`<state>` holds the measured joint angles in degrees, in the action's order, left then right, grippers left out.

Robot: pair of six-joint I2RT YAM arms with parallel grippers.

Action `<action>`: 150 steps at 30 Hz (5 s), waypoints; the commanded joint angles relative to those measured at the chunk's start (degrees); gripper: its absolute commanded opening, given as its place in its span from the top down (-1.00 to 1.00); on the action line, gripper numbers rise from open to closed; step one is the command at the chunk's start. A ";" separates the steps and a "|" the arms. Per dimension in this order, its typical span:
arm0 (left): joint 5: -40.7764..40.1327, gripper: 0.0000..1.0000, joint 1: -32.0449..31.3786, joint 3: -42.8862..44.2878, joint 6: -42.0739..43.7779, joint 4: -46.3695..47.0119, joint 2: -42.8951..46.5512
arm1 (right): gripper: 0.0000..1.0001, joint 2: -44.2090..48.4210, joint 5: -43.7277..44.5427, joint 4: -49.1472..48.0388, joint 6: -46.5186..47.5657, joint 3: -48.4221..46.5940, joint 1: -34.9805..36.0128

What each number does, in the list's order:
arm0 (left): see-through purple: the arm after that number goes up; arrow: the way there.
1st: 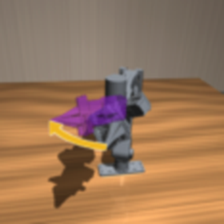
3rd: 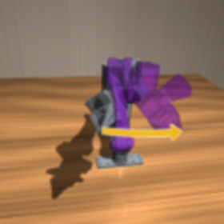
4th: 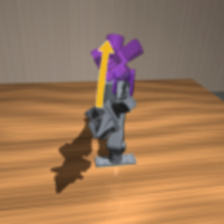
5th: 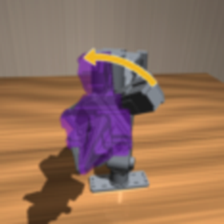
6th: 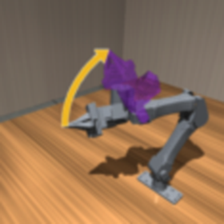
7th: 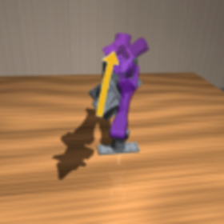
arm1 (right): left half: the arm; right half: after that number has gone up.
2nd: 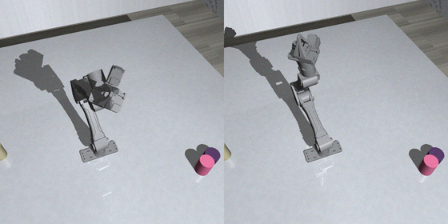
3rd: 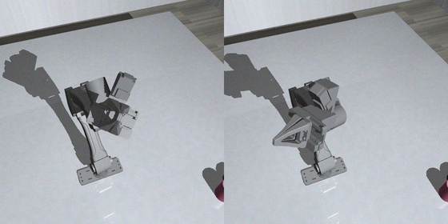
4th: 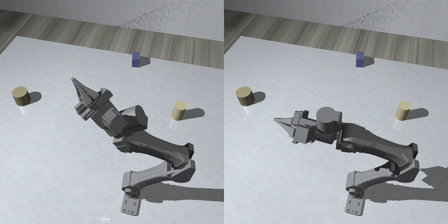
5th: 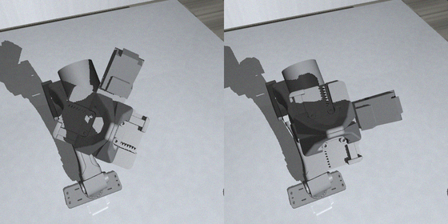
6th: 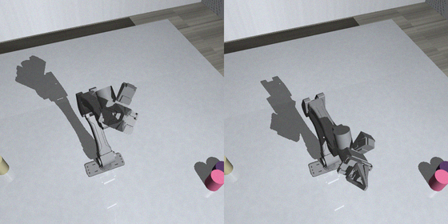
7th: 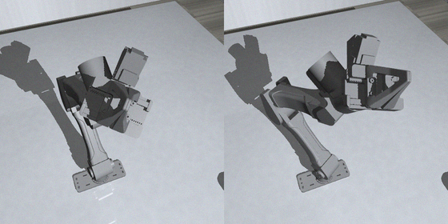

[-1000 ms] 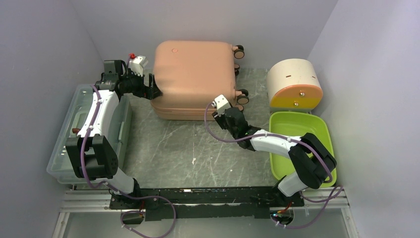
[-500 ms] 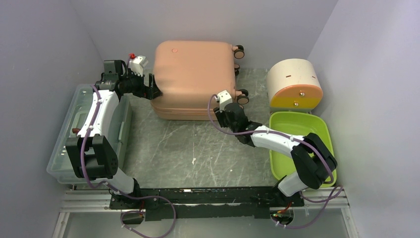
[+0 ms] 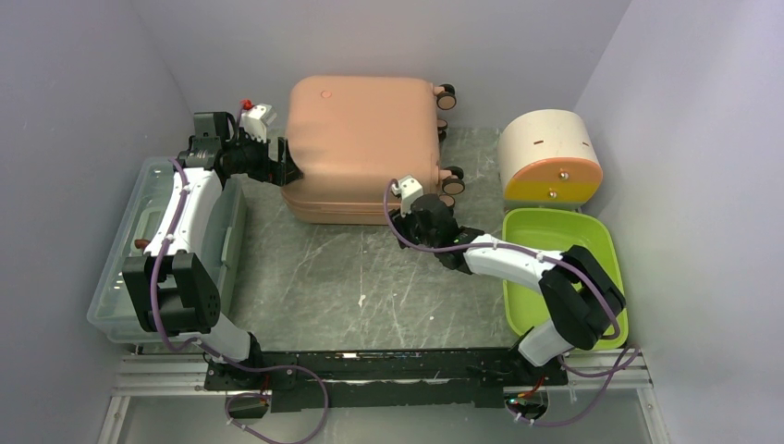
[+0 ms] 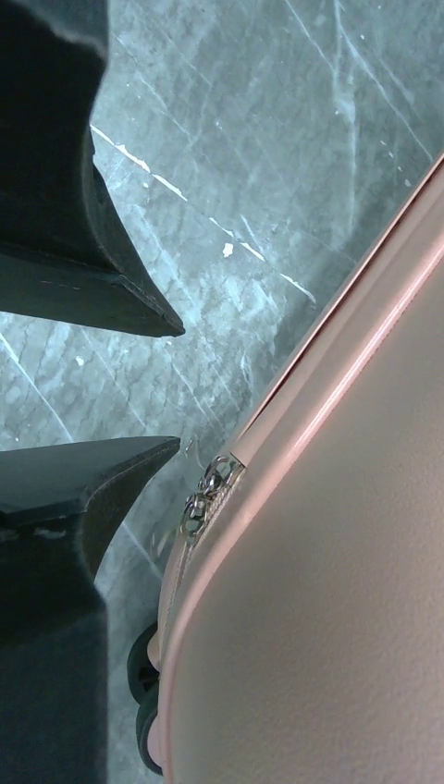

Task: Open, take out, and arrange the luggage
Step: Unzip the zipper of the luggage, then pick up the handle of luggage.

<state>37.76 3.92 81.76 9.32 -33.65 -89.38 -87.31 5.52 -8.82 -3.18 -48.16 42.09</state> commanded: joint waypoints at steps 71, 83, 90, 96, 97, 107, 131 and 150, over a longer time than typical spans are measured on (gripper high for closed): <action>3.65 -0.98 -0.50 -0.98 -2.25 0.65 1.58 | 0.89 -2.26 13.65 -1.73 8.13 -4.77 -0.25; 3.16 -0.98 -0.52 -1.06 -1.34 0.08 2.40 | 1.00 0.76 9.75 1.48 6.59 -4.42 -3.51; 2.84 -0.98 -0.54 -0.43 -0.74 -0.66 2.81 | 1.00 3.00 6.08 4.20 4.96 -3.35 -8.88; 3.76 -0.98 -0.56 5.21 -0.18 -3.05 2.11 | 1.00 3.29 3.56 6.38 3.45 -3.65 -13.33; 4.43 -0.98 -0.62 6.51 -0.20 -3.35 1.91 | 1.00 3.46 3.28 6.52 3.49 -3.55 -13.98; 4.96 -0.98 -11.77 10.88 1.17 -0.76 -0.99 | 1.00 4.80 2.68 7.35 11.55 -3.28 -17.67; 1.31 -0.98 -18.07 9.68 0.77 -0.36 -12.28 | 1.00 -3.97 21.58 -39.88 39.79 11.75 -17.73; 1.27 -0.98 -17.99 11.15 1.07 -2.13 -8.73 | 0.26 -1.06 5.91 -3.52 26.05 -3.07 -21.69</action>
<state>41.50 -14.04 92.31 11.35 -25.61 -98.70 -93.08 12.36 -26.02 24.84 -44.25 24.21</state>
